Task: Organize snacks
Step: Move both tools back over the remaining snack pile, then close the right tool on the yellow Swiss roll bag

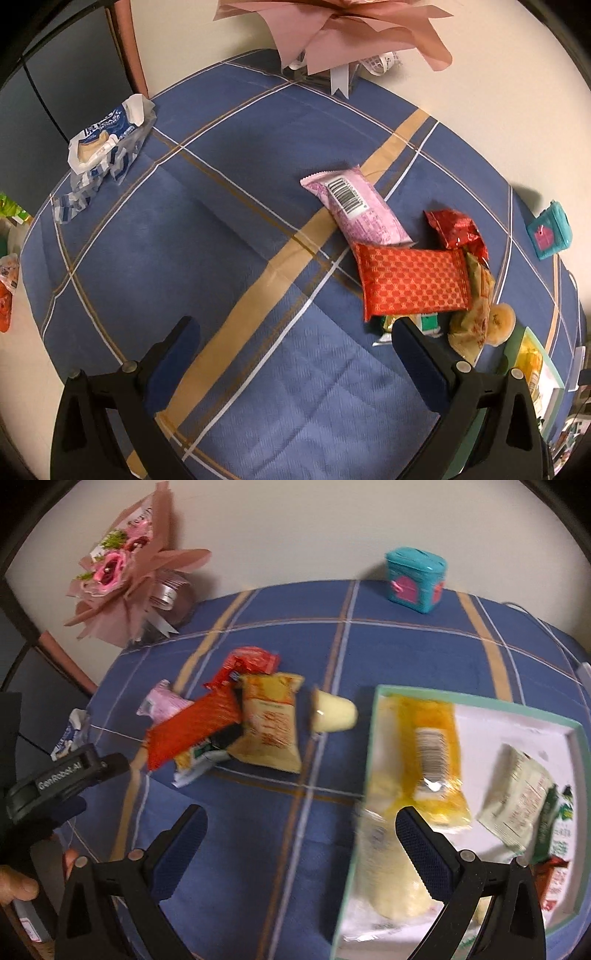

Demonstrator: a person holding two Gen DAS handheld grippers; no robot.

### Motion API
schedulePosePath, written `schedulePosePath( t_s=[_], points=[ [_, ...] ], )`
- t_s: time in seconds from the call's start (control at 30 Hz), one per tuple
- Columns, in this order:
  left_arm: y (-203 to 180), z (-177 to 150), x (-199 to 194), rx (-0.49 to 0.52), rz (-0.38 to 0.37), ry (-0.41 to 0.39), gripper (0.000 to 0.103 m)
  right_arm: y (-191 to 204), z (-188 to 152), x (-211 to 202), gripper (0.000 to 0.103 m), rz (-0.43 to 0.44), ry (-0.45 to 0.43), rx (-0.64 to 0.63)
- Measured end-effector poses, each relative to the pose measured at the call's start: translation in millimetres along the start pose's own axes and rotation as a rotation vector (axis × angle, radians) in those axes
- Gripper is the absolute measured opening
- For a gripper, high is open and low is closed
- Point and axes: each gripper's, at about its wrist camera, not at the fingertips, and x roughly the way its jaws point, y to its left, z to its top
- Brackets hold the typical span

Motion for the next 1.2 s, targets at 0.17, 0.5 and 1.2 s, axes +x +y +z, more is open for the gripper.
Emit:
schedulePosePath(
  t_s=[0.17, 0.5, 1.2],
  points=[
    [-4.6, 9.1, 4.5, 0.007, -0.029, -0.007, 0.103, 5.5, 12.5, 2.1, 0.103, 0.019, -0.053, 0.007],
    [-27.8, 21.2, 15.1, 0.07, -0.087, -0.013, 0.103, -3.4, 33.0, 12.9, 0.1, 0.03, -0.072, 0.048],
    [-65.1, 45.0, 28.4, 0.256, -0.134, -0.106, 0.103, 9.2, 45.5, 56.8, 0.047, 0.099, -0.008, 0.043]
  ],
)
